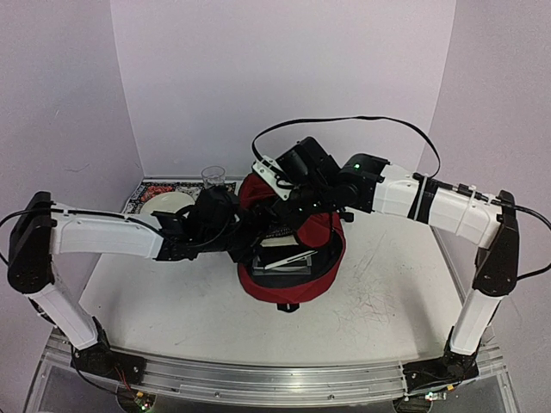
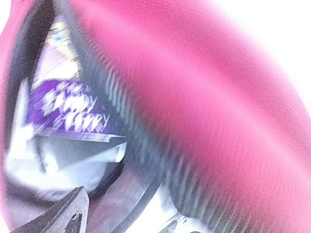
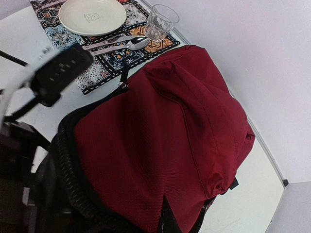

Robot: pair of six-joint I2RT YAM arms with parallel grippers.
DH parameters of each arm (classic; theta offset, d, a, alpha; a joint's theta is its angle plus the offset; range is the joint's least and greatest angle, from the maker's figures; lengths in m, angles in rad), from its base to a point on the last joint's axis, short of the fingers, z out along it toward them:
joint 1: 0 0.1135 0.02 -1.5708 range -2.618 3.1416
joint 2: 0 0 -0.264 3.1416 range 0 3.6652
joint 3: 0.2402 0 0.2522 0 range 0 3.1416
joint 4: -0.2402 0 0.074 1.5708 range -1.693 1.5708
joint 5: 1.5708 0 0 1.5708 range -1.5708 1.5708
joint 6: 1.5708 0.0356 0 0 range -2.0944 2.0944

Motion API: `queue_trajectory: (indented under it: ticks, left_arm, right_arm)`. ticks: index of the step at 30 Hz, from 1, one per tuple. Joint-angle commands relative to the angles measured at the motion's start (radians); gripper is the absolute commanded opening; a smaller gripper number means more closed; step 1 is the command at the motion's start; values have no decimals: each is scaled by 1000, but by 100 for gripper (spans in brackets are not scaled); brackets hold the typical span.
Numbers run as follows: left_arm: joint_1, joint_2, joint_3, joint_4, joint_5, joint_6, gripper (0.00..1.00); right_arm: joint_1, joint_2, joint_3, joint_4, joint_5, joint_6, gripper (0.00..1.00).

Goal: Pack the student bag
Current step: Place the book in the largest pocket of the bag, then place the largest pocket of the student bag.

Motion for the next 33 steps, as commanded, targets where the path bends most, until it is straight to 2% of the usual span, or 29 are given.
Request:
queue_trajectory:
  ticks: [1,5,11,13,18,22,29,33]
  left_arm:
    - [-9,-182,-99,-136,-85,55,88]
    - [3,-287,-128,-258,-163,106,88]
    - [117,-298,-118,-293,-88,197,88]
    - [139,-271,-67,-312,-75,253,88]
    - [199,-155,61,-337,8,360,88]
    - [263,-81,111,-344,59,411,87]
    - [371,27,226,-350,181,497,85]
    - [384,123,340,-383,234,539,84]
  right_arm:
    - [7,-54,-62,-8,-30,-19,0]
    - [7,-56,-116,-15,-83,-27,1]
    - [7,-46,-155,-30,-172,-6,9]
    - [7,-43,-166,-34,-214,2,14]
    - [-4,-59,-201,-44,-338,35,36]
    - [-40,-108,-236,-41,-443,67,48]
    - [-193,-208,-286,4,-630,123,58]
    - [-278,-213,-299,36,-641,184,58]
